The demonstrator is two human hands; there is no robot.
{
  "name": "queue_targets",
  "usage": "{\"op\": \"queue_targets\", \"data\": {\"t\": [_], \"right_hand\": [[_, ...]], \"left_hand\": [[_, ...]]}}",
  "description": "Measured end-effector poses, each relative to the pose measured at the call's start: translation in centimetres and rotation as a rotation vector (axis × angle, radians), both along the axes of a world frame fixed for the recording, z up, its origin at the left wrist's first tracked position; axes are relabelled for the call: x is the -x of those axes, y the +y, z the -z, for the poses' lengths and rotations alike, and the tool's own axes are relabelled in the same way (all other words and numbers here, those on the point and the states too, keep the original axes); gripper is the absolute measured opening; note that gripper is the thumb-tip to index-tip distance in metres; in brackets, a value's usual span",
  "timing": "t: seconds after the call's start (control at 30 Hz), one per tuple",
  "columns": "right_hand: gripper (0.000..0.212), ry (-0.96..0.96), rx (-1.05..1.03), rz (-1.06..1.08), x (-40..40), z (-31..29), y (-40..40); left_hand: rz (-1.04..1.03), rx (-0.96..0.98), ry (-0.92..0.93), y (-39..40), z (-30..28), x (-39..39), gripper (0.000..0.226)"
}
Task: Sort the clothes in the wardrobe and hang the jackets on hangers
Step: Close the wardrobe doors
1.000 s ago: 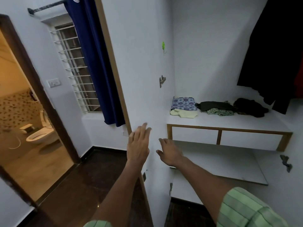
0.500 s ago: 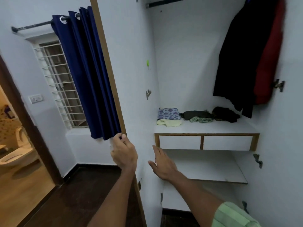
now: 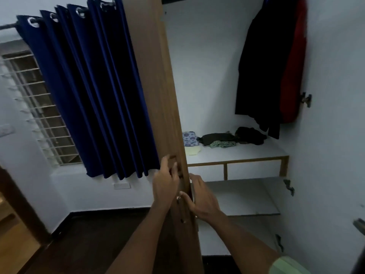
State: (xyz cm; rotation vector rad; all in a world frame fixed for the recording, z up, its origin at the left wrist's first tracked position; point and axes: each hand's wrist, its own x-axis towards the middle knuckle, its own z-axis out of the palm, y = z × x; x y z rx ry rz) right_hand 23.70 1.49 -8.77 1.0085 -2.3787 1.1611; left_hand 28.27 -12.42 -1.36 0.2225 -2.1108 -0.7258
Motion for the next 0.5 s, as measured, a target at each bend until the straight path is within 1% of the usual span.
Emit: {"op": "queue_targets", "data": {"t": [0.1, 0.13, 0.2, 0.3, 0.4, 0.5], "right_hand": [[0.038, 0.003, -0.028, 0.172, 2.2, -0.7, 2.4], [0.033, -0.011, -0.038, 0.226, 3.1, -0.9, 3.1], [0.031, -0.055, -0.064, 0.292, 5.2, -1.4, 4.6], [0.023, -0.096, -0.068, 0.381, 8.8, -2.3, 6.2], [0.018, -0.168, -0.060, 0.472, 12.8, -3.0, 7.2], [0.018, -0.197, -0.094, 0.530, 16.5, -3.7, 7.4]], "left_hand": [[0.041, 0.051, -0.120, 1.1, 0.7, 2.9, 0.044], [0.067, 0.075, -0.148, 1.4, 0.9, 3.7, 0.048], [0.094, 0.172, -0.180, 2.6, 1.0, 5.6, 0.058], [0.052, 0.385, -0.170, 5.0, 0.1, 8.7, 0.079], [0.074, 0.601, -0.185, 6.9, -1.1, 12.4, 0.099], [0.070, 0.783, -0.185, 8.1, -2.2, 16.2, 0.107]]}}
